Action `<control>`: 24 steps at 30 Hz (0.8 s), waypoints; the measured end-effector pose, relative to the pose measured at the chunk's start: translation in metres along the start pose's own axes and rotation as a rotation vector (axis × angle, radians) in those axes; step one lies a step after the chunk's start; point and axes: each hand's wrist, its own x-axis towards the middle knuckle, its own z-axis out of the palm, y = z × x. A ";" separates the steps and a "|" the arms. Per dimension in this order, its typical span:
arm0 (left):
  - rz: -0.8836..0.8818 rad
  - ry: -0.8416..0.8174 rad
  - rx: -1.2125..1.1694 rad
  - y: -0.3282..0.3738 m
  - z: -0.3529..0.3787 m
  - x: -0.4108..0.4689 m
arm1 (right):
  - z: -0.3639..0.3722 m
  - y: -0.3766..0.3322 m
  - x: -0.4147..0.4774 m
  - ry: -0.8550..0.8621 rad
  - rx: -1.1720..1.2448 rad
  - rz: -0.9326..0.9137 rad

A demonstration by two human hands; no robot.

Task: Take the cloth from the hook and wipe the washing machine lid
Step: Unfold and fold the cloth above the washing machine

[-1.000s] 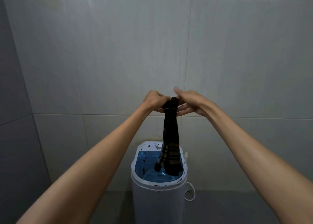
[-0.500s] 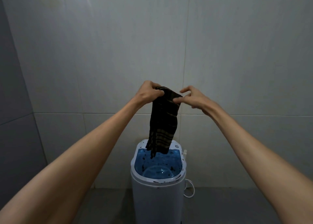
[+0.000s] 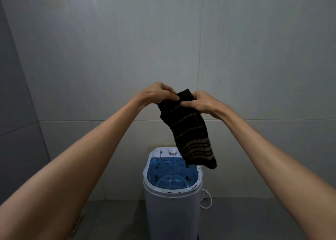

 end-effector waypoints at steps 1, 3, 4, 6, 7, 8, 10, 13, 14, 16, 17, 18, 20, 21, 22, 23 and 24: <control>0.015 0.034 -0.003 0.001 0.001 0.001 | 0.000 0.000 -0.002 0.005 0.010 0.007; 0.053 0.066 -0.024 0.002 0.005 0.001 | -0.001 0.009 -0.006 -0.032 0.078 0.040; 0.077 0.077 -0.054 0.003 0.006 0.000 | -0.001 0.019 -0.007 -0.080 0.093 0.078; 0.115 0.106 -0.130 0.004 0.005 -0.002 | 0.011 0.046 -0.014 -0.199 0.025 0.186; 0.124 0.126 -0.158 0.005 0.003 -0.002 | 0.021 0.062 -0.018 -0.256 -0.006 0.249; 0.129 0.143 -0.168 0.005 0.000 -0.004 | 0.032 0.079 -0.021 -0.292 0.007 0.307; 0.117 0.185 -0.136 0.004 -0.007 -0.005 | 0.050 0.103 -0.026 -0.311 0.141 0.353; 0.044 0.301 -0.088 -0.011 -0.015 -0.007 | 0.053 0.112 -0.023 -0.265 0.225 0.327; 0.004 0.341 -0.096 -0.018 -0.018 -0.008 | 0.049 0.110 -0.021 -0.231 0.215 0.315; -0.088 0.365 -0.127 -0.035 -0.024 -0.011 | 0.037 0.105 -0.014 -0.142 0.179 0.300; -0.135 0.335 -0.147 -0.043 -0.027 -0.012 | 0.030 0.102 -0.011 -0.109 0.159 0.294; -0.177 0.287 -0.175 -0.051 -0.027 -0.014 | 0.022 0.097 -0.008 -0.089 0.130 0.297; -0.225 0.197 -0.261 -0.064 -0.024 -0.018 | 0.008 0.086 -0.004 -0.088 0.037 0.301; -0.237 0.167 -0.313 -0.068 -0.021 -0.021 | 0.001 0.081 -0.003 -0.096 -0.016 0.297; -0.242 0.143 -0.365 -0.071 -0.018 -0.022 | -0.005 0.076 -0.003 -0.097 -0.060 0.294; -0.245 0.122 -0.413 -0.074 -0.014 -0.023 | -0.010 0.073 -0.003 -0.091 -0.091 0.292; -0.246 0.103 -0.452 -0.077 -0.011 -0.023 | -0.014 0.070 -0.003 -0.078 -0.106 0.294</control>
